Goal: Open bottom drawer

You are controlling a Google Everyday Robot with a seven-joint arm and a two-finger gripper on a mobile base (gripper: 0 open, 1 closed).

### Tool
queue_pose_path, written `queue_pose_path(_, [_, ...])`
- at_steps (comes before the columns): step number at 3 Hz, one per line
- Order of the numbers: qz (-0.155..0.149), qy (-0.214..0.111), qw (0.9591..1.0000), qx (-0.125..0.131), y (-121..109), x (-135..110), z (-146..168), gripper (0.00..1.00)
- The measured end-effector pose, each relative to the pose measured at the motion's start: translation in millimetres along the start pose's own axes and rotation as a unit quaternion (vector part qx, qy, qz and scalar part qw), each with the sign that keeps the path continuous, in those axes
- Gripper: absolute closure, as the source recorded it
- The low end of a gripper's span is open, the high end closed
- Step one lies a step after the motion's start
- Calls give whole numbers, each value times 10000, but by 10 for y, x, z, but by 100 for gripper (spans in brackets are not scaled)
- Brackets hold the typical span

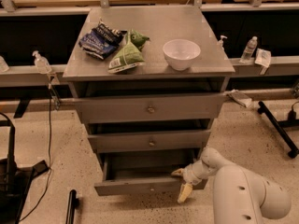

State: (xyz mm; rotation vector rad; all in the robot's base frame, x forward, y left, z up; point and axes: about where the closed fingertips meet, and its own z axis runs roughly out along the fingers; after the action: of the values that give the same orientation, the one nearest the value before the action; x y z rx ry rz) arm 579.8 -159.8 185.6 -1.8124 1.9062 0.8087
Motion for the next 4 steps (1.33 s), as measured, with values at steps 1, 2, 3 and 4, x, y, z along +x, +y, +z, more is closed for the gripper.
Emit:
queue_pose_path(1, [78,-79,9998,151,124,-5,-152,0])
queue_pose_path(2, [94,-143,9989,431,281,-73,-442,0])
queue_pose_path(3, [15,-137,9980,611,286,-152,-644,2])
queue_pose_path(4, [-100,-64,9973,719,159,-234,-783,31])
